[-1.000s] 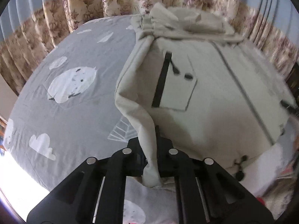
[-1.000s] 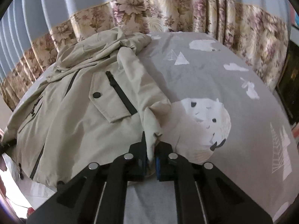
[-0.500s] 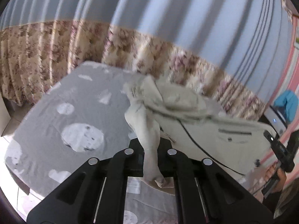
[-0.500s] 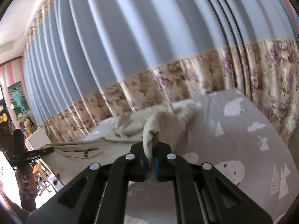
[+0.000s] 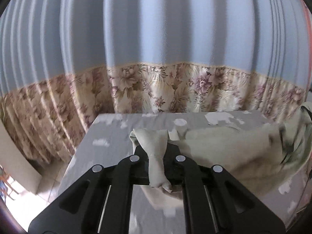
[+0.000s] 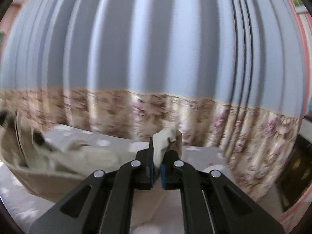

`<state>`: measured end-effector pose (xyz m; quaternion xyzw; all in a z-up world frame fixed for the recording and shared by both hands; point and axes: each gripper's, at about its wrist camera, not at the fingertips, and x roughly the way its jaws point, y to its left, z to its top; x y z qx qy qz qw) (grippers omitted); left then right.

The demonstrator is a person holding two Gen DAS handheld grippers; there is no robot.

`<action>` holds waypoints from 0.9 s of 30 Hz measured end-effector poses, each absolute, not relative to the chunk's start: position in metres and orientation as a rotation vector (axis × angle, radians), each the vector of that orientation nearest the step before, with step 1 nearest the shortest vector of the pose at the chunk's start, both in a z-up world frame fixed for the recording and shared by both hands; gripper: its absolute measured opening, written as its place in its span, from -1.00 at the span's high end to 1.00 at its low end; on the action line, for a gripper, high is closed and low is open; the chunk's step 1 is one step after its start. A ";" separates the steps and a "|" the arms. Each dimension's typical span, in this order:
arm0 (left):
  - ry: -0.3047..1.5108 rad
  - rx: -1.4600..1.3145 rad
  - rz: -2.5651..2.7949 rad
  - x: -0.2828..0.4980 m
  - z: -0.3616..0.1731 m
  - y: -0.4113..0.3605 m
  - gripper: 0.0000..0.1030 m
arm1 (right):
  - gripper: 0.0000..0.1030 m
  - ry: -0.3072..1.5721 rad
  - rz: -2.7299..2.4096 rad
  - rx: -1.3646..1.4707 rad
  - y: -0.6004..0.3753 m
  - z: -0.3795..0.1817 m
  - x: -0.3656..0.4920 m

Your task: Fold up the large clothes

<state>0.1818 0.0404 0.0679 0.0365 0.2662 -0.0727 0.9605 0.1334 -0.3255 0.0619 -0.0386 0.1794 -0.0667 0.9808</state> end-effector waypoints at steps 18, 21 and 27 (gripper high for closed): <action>0.964 0.267 -0.028 0.400 -0.114 -0.008 0.77 | 0.79 0.985 -0.109 -0.211 -0.323 -0.103 0.377; 0.967 0.220 -0.067 0.394 -0.090 0.006 0.59 | 0.04 0.936 -0.044 -0.038 -0.347 -0.070 0.353; 0.941 -0.042 -0.187 0.389 -0.040 0.043 -0.72 | -0.62 0.696 0.044 0.265 -0.387 -0.012 0.296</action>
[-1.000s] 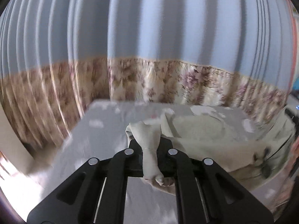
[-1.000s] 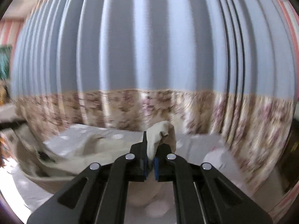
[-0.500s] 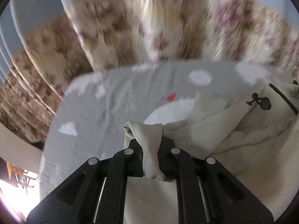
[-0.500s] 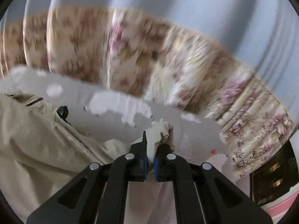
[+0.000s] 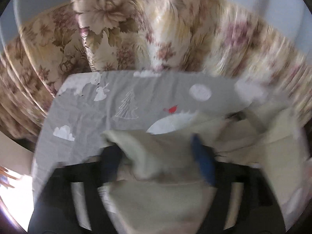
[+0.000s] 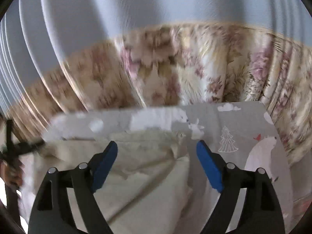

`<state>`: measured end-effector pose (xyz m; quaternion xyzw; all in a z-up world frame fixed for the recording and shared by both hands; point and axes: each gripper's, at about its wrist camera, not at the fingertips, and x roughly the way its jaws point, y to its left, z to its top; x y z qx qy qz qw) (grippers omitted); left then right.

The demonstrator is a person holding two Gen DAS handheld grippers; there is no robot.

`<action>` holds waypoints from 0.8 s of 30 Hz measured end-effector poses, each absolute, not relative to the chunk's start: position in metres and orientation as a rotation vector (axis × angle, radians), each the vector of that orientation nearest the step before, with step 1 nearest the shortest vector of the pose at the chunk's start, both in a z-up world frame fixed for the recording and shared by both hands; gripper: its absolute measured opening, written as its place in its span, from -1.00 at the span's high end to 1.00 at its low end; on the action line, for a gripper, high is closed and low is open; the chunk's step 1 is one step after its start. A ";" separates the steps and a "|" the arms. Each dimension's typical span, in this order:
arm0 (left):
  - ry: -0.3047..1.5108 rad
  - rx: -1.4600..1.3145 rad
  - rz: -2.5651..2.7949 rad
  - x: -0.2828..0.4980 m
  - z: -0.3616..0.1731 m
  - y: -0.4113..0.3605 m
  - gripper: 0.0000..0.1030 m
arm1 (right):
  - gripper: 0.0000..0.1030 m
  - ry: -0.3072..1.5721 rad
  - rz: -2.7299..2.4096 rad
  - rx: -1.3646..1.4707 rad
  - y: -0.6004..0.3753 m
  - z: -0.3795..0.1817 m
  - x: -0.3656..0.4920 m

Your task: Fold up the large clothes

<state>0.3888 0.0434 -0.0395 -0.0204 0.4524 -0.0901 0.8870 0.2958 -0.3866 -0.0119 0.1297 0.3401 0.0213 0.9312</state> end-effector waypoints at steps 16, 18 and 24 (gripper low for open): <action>0.982 0.119 -0.177 0.350 -0.076 0.001 -0.94 | -0.62 0.855 0.052 0.117 -0.338 -0.093 0.299; 0.998 0.191 -0.149 0.349 -0.100 -0.019 -0.94 | -0.57 0.899 0.040 0.062 -0.325 -0.111 0.307; 0.978 0.203 -0.120 0.361 -0.108 -0.038 -0.94 | 0.99 0.796 -0.081 -0.253 -0.297 -0.110 0.297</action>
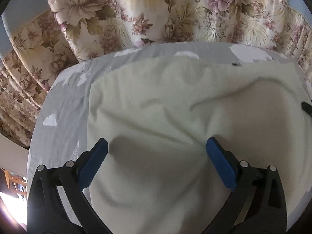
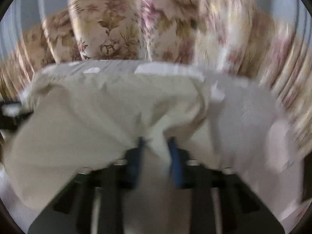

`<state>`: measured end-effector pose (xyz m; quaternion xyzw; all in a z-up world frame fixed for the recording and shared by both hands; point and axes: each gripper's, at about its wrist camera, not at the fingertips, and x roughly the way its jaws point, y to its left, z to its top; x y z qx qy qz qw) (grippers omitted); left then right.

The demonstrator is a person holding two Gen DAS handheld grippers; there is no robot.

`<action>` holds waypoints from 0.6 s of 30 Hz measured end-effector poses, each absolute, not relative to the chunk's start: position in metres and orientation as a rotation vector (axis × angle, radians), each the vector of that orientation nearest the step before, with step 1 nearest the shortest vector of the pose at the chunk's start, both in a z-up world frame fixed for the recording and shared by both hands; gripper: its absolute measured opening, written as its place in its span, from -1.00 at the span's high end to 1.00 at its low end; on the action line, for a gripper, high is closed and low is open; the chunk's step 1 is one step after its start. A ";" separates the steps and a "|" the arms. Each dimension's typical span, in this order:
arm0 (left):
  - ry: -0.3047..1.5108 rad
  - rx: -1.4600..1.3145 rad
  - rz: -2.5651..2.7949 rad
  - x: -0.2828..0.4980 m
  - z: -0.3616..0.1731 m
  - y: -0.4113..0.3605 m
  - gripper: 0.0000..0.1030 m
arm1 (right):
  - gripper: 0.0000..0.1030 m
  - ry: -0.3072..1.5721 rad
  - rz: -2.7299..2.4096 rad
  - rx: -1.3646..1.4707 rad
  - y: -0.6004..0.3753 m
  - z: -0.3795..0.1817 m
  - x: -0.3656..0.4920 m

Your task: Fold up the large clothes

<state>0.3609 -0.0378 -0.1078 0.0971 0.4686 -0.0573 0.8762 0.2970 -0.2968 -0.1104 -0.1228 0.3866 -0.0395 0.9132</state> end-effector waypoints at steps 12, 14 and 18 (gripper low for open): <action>0.987 0.279 -0.023 0.385 -0.110 -0.045 -0.94 | 0.88 0.821 -0.088 0.019 -0.348 -0.094 0.296; 0.947 0.247 -0.061 0.360 -0.089 -0.035 -0.94 | 0.83 0.772 -0.035 0.089 -0.343 -0.076 0.275; 0.933 0.171 -0.103 0.317 -0.077 -0.034 -0.94 | 0.02 0.684 0.081 0.182 -0.307 -0.057 0.239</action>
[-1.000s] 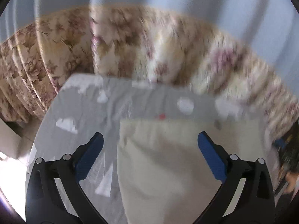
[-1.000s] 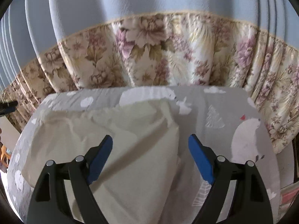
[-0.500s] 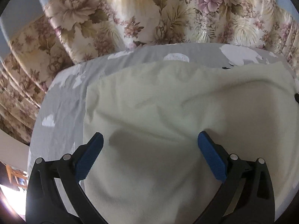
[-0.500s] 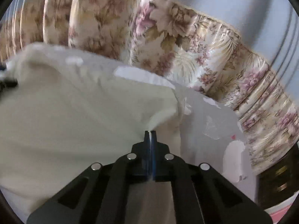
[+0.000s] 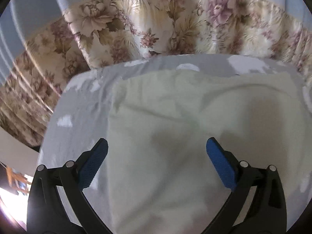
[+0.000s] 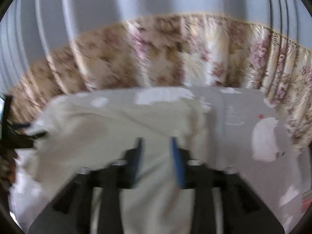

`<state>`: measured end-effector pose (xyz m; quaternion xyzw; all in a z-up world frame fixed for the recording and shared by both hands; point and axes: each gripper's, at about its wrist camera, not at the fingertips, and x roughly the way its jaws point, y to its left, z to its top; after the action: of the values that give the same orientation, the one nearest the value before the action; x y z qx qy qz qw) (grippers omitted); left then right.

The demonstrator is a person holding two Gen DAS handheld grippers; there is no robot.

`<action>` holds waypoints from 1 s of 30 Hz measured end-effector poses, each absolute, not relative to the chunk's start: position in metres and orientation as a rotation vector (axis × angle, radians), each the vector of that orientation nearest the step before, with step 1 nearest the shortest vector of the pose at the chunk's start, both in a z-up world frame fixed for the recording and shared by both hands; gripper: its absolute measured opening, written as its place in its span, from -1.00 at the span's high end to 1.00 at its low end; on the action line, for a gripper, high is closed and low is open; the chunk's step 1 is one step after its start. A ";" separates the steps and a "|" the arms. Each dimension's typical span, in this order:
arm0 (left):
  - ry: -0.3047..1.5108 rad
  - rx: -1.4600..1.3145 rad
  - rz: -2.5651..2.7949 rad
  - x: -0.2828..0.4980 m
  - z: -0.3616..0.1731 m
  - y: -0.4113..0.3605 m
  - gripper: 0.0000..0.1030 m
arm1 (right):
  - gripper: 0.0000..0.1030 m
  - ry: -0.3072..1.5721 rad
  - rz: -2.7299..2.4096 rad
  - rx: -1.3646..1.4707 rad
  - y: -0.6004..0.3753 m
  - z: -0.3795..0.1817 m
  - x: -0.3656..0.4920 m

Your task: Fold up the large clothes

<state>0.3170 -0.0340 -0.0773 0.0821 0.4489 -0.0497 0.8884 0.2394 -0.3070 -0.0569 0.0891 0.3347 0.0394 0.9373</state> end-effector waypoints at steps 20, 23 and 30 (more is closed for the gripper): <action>0.997 0.195 -0.060 0.314 -0.143 -0.060 -0.94 | 0.27 0.846 0.087 -0.070 -0.265 -0.135 0.271; 1.017 0.194 -0.070 0.322 -0.142 -0.060 -0.94 | 0.28 0.859 0.085 -0.102 -0.261 -0.137 0.280; 1.038 0.057 -0.170 0.307 -0.108 -0.030 -0.94 | 0.17 0.834 0.131 0.028 -0.265 -0.085 0.251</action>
<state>0.3071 -0.0296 -0.1082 0.0272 0.4951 -0.0813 0.8646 0.2515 -0.2655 -0.0853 0.0138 0.4047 0.0635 0.9122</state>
